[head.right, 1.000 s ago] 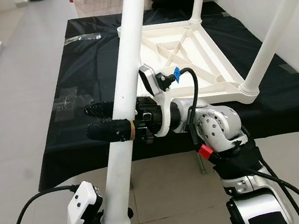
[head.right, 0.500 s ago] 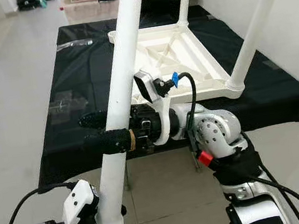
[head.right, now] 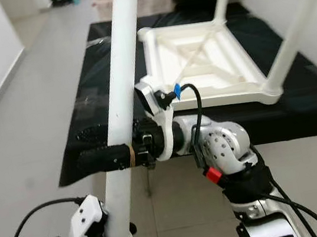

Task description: Building children table

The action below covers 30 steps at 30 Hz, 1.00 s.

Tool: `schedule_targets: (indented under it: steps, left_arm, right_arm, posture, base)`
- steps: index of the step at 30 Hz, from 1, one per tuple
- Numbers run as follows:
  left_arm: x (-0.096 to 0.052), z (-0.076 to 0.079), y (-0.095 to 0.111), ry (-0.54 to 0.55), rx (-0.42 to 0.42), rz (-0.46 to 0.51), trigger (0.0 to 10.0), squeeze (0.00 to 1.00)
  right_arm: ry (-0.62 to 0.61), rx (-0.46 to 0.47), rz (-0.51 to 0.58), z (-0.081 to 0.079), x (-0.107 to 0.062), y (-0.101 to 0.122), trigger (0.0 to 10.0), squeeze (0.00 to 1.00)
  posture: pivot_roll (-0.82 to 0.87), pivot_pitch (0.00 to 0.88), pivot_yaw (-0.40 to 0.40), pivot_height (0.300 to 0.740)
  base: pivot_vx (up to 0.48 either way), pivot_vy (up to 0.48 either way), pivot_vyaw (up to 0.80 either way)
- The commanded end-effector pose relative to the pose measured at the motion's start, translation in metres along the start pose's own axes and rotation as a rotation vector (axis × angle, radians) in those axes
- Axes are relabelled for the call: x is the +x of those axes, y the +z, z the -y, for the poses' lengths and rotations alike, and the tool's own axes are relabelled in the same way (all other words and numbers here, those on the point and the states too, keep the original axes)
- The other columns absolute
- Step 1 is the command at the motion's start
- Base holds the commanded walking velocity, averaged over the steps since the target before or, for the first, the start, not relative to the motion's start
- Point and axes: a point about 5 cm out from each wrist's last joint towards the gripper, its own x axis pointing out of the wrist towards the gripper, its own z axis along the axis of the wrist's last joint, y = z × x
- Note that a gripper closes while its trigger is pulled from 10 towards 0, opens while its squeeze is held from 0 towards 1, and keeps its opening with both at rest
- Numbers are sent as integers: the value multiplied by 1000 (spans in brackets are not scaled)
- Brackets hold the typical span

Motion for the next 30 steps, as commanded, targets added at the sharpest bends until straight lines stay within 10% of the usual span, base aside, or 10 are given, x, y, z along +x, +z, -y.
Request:
schedule_targets:
  steps: [1, 17, 18, 19, 23, 30]
  left_arm:
    - [1, 2, -5, -26, -5, -26, 10000, 0]
    - [0, 0, -10, -47, -14, -35, 10000, 0]
    - [0, -1, -12, -44, -15, -38, 10000, 0]
    - [0, -1, -12, -44, -18, -39, 10000, 0]
    - [-1, -2, -13, -45, -23, -41, 10000, 0]
    - [-1, -4, -17, -47, -32, -46, 10000, 0]
  right_arm:
    - [15, -13, -14, -3, 5, 0, 10000, 0]
    - [6, -20, -30, -4, 7, -2, 10000, 0]
    - [13, -17, -28, -5, 7, -2, 8157, 0]
    - [18, -18, -31, -5, 7, -2, 4235, 0]
    - [23, -18, -34, -6, 8, -3, 510, 0]
    - [32, -7, -31, -8, 7, -3, 0, 0]
  posture:
    - [111, 153, -12, 740]
    - [99, 141, -10, 740]
    - [96, 138, -10, 740]
    - [95, 137, -9, 740]
    - [92, 136, -10, 740]
    - [88, 143, -13, 740]
  base:
    - [0, 0, 0]
    - [0, 0, 0]
    - [0, 0, 0]
    - [0, 0, 0]
    - [0, 0, 0]
    - [0, 0, 0]
